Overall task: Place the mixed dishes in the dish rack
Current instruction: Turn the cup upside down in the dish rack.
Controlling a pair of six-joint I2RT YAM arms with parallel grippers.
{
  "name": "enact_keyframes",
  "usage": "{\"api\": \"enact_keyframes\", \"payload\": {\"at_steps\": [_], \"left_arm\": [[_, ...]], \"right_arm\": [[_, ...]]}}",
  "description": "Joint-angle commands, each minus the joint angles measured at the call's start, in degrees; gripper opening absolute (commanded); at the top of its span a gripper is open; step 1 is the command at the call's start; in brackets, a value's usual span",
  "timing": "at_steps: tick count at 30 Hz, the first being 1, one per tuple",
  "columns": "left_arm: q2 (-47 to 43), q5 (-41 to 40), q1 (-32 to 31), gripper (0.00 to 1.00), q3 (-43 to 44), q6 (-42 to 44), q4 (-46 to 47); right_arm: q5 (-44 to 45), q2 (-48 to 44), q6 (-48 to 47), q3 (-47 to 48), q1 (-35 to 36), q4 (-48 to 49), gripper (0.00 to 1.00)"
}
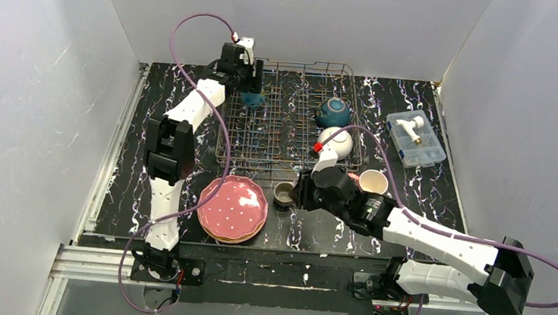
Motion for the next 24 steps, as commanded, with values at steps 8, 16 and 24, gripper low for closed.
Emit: {"api": "enact_keyframes", "payload": {"at_steps": [8,16,24], "left_arm": [[3.29,-5.54,0.26,0.00,7.60,4.72,2.74],[6.58,-6.98,0.13,0.00,11.22,6.44,2.81],[9.76,-7.28,0.06,0.00,14.28,6.86,2.62]], "right_arm": [[-4.48,1.17,3.29,-2.80,-0.76,6.53,0.36],[-4.24,1.69,3.17,-2.63,-1.09,6.44,0.40],[-3.48,1.59,3.38,-2.78,-1.44,6.64,0.49]]}}
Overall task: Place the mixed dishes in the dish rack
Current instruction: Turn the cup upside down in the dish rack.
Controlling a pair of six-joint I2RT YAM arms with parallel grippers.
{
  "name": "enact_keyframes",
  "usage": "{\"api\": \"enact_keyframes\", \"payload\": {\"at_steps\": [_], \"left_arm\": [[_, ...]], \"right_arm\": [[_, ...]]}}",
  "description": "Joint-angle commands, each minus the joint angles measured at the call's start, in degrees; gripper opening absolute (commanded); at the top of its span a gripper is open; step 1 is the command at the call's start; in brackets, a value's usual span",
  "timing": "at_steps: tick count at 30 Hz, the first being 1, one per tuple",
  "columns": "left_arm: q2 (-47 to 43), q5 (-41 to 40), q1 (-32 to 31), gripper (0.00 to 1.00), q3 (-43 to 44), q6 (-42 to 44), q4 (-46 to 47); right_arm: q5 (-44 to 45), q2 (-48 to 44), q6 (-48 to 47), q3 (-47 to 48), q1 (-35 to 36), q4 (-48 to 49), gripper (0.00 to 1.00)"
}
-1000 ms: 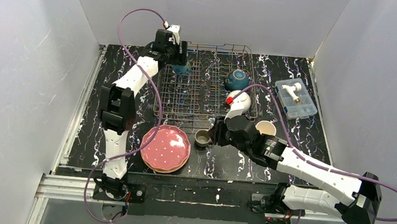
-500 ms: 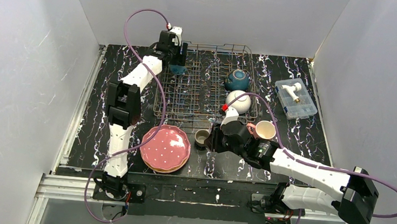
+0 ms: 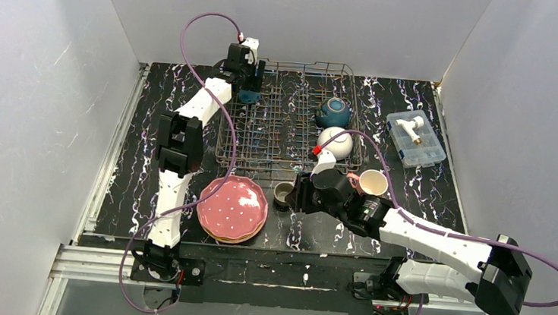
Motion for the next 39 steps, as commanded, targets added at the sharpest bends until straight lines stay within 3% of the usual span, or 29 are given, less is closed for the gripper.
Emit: {"api": "enact_keyframes", "payload": {"at_steps": [1,8,15,26,39], "left_arm": [[-0.34,-1.87,0.05,0.00,4.12,1.15,2.62],[1.15,-2.81,-0.04,0.00,4.87,1.15,2.74],[2.01,-3.28,-0.07,0.14,5.18,1.16,2.69],[1.28,-3.25,-0.13,0.61,4.85,2.81,2.75],[-0.10,-3.50,-0.10,0.92,3.66,3.21,2.98]], "right_arm": [[0.76,0.21,0.34,0.93,-0.48,2.73,0.51],[0.77,0.97,0.28,1.00,-0.81,2.67,0.64],[0.81,1.21,0.44,0.65,-1.20,2.60,0.71],[0.39,0.97,0.59,0.26,-1.64,2.44,0.77],[0.45,0.33,0.31,0.25,-1.73,1.98,0.85]]}}
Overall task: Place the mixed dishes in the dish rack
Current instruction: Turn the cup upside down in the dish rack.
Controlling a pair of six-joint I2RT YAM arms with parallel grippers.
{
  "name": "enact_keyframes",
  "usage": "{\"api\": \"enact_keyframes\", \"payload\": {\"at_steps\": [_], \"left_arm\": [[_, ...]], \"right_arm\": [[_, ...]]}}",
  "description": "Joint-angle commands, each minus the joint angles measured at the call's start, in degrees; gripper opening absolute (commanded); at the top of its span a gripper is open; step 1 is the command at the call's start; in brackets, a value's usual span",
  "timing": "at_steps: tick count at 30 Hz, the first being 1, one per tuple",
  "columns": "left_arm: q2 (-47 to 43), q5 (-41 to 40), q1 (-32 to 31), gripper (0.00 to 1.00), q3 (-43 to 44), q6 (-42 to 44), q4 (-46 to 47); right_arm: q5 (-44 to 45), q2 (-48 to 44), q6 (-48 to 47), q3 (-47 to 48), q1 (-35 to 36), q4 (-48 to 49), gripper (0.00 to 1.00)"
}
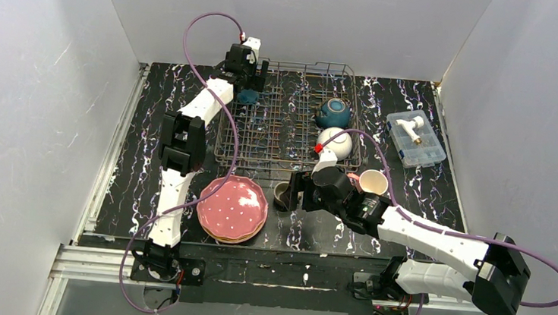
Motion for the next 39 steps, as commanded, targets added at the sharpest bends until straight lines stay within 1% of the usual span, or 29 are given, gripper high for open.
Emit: {"api": "enact_keyframes", "payload": {"at_steps": [1,4,12,21,24,28,39], "left_arm": [[-3.20,-1.43,-0.11,0.94,1.00,0.62,1.18],[-3.63,-1.54,-0.11,0.98,0.75,0.61,1.23],[-6.54,-1.54,-0.26,0.98,-1.25,0.54,1.77],[-10.61,-0.50,-0.52,0.98,-4.85,-0.30,1.81],[-12.79,0.00,-0.56,0.98,-6.62,-0.71,1.89],[-15.41,2.09,-0.65,0.98,-8.94,-3.41,1.98],[-23.09,3.43,-2.55,0.98,-16.19,-5.14,1.83]], "right_arm": [[0.57,-0.87,-0.35,0.36,-0.20,1.44,0.86],[0.94,-1.09,-0.67,0.55,-0.29,1.06,0.87],[3.08,-1.97,-2.55,2.66,-0.47,-2.43,0.89],[5.38,-0.89,-4.95,5.40,-0.64,-6.54,0.90],[7.07,-0.30,-6.84,7.19,-0.77,-8.83,0.90],[8.94,0.95,-8.33,9.26,-1.03,-11.45,0.90],[14.32,5.93,-14.14,19.44,-2.85,-22.70,0.88]]}}
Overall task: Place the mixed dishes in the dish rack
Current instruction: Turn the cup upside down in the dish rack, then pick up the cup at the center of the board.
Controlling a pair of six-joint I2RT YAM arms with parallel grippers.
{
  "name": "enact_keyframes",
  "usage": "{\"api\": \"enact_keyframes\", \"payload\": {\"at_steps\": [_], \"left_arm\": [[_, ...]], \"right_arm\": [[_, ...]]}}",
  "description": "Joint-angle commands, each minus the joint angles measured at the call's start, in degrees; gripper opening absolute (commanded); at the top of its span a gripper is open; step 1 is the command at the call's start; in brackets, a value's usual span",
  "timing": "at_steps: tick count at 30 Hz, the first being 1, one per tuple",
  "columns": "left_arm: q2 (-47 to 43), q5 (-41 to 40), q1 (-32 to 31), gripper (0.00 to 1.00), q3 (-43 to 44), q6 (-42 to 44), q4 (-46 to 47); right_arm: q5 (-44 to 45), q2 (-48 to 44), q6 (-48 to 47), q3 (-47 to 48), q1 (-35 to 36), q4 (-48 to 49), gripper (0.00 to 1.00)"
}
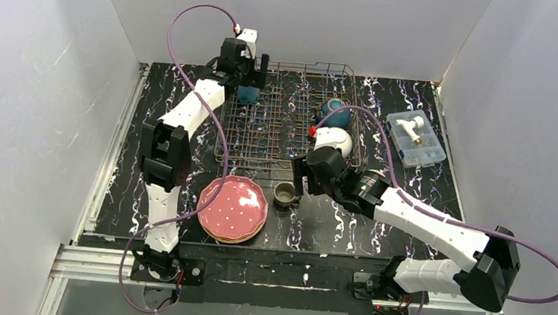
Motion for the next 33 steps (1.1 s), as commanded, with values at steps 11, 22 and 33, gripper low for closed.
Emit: {"api": "enact_keyframes", "payload": {"at_steps": [11,22,33], "left_arm": [[-16.37,0.81,-2.94,0.98,-11.26,-6.47,-2.99],[-24.81,-2.01,-9.25,0.98,-15.30,-11.31,-16.69],[-36.22,4.24,-13.13,0.98,-24.01,-15.34,-25.36]], "right_arm": [[3.03,1.76,-8.01,9.06,-8.67,-12.63,0.81],[1.78,4.46,-13.73,12.03,-17.42,-18.22,0.72],[-0.38,5.59,-15.48,11.71,-22.80,-22.05,0.64]]}}
